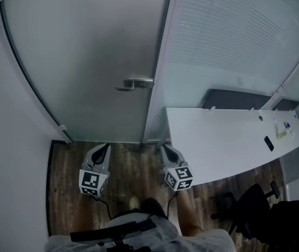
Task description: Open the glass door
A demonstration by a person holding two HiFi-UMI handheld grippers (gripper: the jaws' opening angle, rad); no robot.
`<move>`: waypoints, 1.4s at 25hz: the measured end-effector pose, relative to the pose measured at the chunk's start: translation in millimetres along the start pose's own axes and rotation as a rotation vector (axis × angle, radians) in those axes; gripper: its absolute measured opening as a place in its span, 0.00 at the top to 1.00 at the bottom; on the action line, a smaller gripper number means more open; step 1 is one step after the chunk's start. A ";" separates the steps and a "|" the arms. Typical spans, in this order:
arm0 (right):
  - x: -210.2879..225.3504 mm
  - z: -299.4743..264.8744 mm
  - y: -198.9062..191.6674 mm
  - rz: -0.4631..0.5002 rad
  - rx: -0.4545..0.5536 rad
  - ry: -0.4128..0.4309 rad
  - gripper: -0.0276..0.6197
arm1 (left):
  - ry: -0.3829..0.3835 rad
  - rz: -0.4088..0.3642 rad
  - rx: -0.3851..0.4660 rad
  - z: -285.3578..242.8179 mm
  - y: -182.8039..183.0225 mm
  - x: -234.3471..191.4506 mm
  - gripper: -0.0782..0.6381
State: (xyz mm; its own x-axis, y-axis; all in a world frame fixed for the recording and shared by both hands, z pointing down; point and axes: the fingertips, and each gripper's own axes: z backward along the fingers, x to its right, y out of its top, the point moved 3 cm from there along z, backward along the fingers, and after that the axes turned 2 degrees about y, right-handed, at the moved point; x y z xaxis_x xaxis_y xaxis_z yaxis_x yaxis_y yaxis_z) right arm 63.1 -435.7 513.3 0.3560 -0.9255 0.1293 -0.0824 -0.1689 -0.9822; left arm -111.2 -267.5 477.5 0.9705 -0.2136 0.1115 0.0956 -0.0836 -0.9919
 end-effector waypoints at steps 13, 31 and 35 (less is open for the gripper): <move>53.5 -71.2 19.1 0.004 -0.002 -0.036 0.95 | -0.005 -0.024 -0.001 -91.5 3.8 -46.9 0.89; 101.3 -178.8 6.7 -0.003 -0.078 -0.020 0.95 | -0.191 -0.399 -0.088 -245.5 -7.2 -100.8 0.76; 110.6 -190.2 -1.2 -0.012 -0.089 -0.020 0.95 | -0.232 -0.478 -0.113 -271.8 -19.0 -102.6 0.73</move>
State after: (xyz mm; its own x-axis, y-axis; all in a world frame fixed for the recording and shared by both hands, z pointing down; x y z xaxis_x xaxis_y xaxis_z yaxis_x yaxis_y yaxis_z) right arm -74.5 -602.4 554.7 0.3762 -0.9164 0.1369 -0.1599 -0.2098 -0.9646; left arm -272.7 -508.5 501.4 0.8494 0.0932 0.5194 0.5261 -0.2261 -0.8198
